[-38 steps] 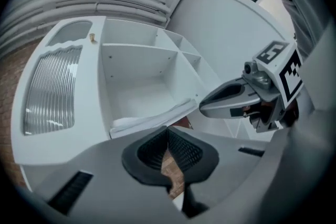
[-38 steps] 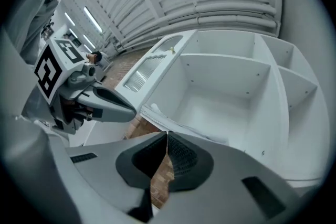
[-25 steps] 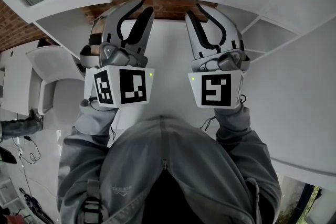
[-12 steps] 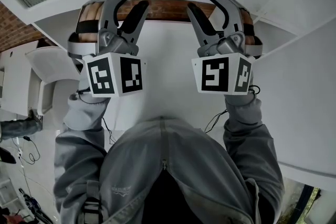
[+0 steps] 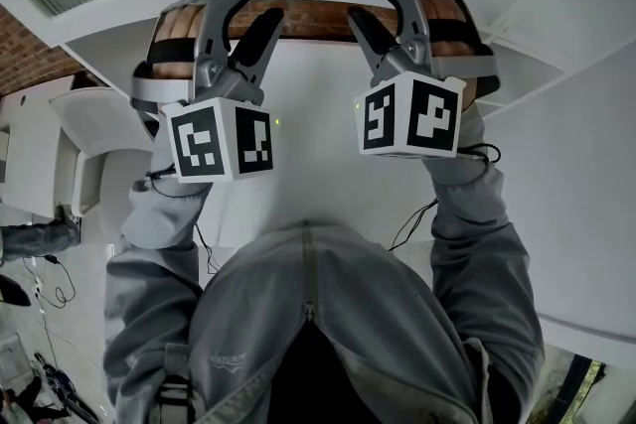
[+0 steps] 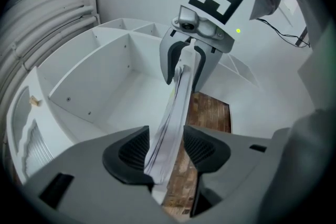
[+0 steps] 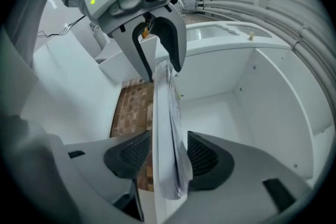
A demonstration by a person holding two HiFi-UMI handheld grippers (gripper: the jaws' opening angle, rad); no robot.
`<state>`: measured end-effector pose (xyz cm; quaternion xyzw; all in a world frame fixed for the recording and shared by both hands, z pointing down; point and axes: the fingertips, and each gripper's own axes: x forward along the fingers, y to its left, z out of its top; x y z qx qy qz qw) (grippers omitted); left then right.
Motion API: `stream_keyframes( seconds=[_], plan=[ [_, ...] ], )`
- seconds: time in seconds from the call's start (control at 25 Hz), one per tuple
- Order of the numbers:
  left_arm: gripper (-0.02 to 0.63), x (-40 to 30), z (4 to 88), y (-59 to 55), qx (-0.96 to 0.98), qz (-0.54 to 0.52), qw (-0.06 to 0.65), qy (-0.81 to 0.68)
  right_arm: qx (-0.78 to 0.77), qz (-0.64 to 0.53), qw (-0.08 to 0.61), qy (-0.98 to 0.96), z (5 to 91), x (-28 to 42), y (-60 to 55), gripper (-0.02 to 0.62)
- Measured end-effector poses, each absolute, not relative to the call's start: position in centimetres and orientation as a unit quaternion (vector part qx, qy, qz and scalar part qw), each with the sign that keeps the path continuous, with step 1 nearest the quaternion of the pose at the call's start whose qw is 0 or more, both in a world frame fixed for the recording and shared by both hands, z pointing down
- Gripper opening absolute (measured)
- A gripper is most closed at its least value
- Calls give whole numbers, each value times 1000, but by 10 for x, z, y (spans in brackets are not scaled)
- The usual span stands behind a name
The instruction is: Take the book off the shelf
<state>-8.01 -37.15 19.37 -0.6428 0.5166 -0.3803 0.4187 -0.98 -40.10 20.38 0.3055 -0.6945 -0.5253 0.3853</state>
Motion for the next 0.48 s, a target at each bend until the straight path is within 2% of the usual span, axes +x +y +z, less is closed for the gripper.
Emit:
stream_keyframes(
  seconds=[0.16,0.24,0.28,0.48],
  plan=[
    [198,-81,195,-369,-639,-387,422,514,302,-528,396,-688,207,-11,-404,194],
    [198,-80,197,-368,-640,-390,422,510,299,-526,398,-690,206,-11,-401,101],
    [198,-79,197,-367,-639,-392,423,508,297,-526,401,-689,206,-10,-400,80],
    [201,-73,195,-366,-630,-397,435,506,304,-537,407,-674,207,-10,-397,74]
  ],
)
